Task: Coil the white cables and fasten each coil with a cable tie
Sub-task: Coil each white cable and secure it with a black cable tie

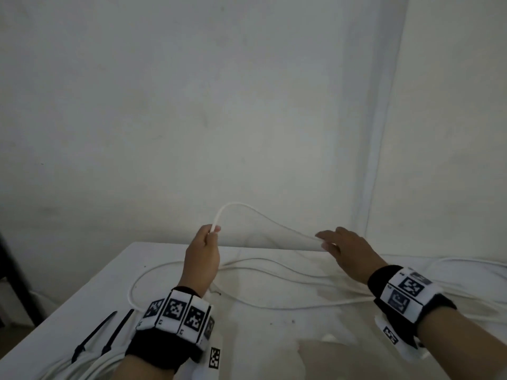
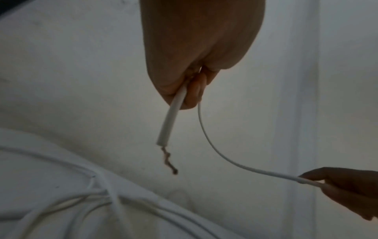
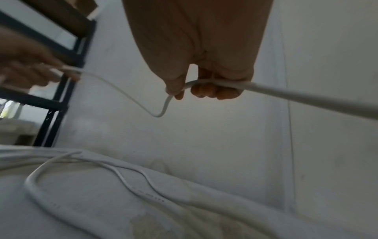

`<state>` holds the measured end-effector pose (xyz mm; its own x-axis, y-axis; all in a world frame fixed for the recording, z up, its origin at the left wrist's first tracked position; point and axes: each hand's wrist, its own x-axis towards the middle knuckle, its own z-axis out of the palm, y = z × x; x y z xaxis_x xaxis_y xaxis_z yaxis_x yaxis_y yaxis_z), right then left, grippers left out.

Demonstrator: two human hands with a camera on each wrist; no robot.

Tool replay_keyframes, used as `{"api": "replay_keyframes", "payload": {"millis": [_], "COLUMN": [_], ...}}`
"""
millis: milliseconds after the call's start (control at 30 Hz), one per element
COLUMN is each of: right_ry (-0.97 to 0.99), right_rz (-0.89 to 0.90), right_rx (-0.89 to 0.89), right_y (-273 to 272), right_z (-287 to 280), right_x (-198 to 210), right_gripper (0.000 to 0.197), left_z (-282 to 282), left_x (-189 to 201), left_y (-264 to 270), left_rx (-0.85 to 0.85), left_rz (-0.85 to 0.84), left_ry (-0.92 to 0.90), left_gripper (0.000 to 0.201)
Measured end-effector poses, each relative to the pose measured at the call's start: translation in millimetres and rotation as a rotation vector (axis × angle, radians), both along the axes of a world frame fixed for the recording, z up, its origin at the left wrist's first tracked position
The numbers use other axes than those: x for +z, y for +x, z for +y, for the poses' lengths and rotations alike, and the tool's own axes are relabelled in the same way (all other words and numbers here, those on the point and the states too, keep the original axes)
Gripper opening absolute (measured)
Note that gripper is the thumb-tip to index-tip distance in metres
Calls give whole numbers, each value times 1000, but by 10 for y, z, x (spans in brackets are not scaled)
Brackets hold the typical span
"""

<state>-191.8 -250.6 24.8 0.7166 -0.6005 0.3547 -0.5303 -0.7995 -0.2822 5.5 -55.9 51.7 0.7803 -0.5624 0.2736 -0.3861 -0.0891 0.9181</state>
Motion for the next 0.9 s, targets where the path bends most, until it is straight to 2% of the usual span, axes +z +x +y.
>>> {"api": "replay_keyframes", "payload": {"millis": [133, 200, 300, 400, 467, 533, 600, 733, 900], "right_ry": [-303, -359, -289, -338, -227, -98, -71, -212, -67], "right_rz": [13, -17, -70, -72, -72, -148, -216, -238, -400], "right_rx": [123, 226, 341, 364, 418, 440, 441, 385, 417], "right_y": [-247, -354, -549, -692, -776, -863, -957, -1154, -1304], "right_z": [269, 438, 827, 1173, 1319, 1398, 1481, 1582, 1604], "right_x": [141, 148, 225, 272, 311, 343, 338, 318, 447], "right_gripper": [9, 13, 27, 30, 32, 37, 34, 26, 38], "left_z": [140, 213, 312, 371, 384, 395, 419, 500, 589], "left_x": [173, 223, 238, 229, 202, 161, 118, 123, 235], "left_y": [-306, -467, -721, -956, -1081, -1185, -1281, -1460, -1695], "left_rx": [-103, -144, -223, -264, -299, -320, -342, -406, -486], "left_rz": [-180, -200, -225, -257, -310, -344, -302, -217, -88], "left_ry": [49, 78, 132, 135, 127, 124, 118, 100, 74], "left_gripper": [27, 30, 35, 34, 30, 25, 25, 25, 32]}}
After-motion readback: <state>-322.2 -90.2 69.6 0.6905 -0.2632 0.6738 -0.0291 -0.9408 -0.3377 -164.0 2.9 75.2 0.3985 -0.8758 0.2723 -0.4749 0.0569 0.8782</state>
